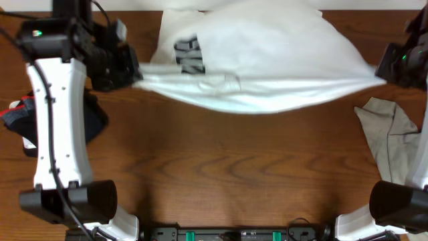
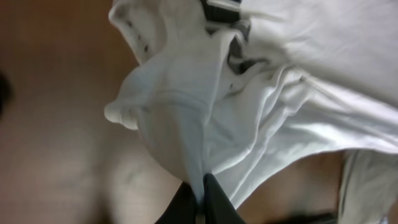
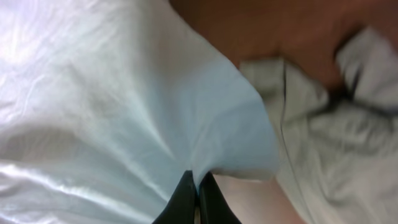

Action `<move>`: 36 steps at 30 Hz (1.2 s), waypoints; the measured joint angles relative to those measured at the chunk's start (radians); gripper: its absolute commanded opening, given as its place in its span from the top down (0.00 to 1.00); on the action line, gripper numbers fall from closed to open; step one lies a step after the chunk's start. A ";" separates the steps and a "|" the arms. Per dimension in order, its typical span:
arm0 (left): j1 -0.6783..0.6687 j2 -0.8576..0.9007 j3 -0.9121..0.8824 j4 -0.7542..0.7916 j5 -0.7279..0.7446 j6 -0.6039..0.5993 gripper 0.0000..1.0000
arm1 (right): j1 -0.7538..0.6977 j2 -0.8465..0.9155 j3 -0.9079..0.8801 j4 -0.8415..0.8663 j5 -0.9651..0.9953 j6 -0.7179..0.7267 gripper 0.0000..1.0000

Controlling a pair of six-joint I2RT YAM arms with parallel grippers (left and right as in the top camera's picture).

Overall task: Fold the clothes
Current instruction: 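Lay the stretched t-shirt flat on the table with both grippers, then release the t-shirt and move both grippers to its top corners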

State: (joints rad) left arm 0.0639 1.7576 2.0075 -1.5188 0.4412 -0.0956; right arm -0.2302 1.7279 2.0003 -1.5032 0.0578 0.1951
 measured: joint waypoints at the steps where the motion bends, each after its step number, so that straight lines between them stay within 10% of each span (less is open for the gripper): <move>1: 0.000 0.001 -0.056 0.004 -0.003 0.009 0.94 | 0.000 0.000 -0.037 0.000 0.008 -0.009 0.99; 17: 0.000 0.000 -0.749 0.099 -0.023 0.068 0.94 | 0.000 0.000 -0.658 0.136 0.051 -0.026 0.99; 36: 0.000 -0.174 -0.826 0.339 -0.031 0.055 0.94 | -0.061 0.000 -0.723 0.283 0.046 0.033 0.99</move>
State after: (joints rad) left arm 0.0639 1.5841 1.1812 -1.1801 0.4107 -0.0402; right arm -0.2913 1.7279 1.2778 -1.2201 0.1040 0.2279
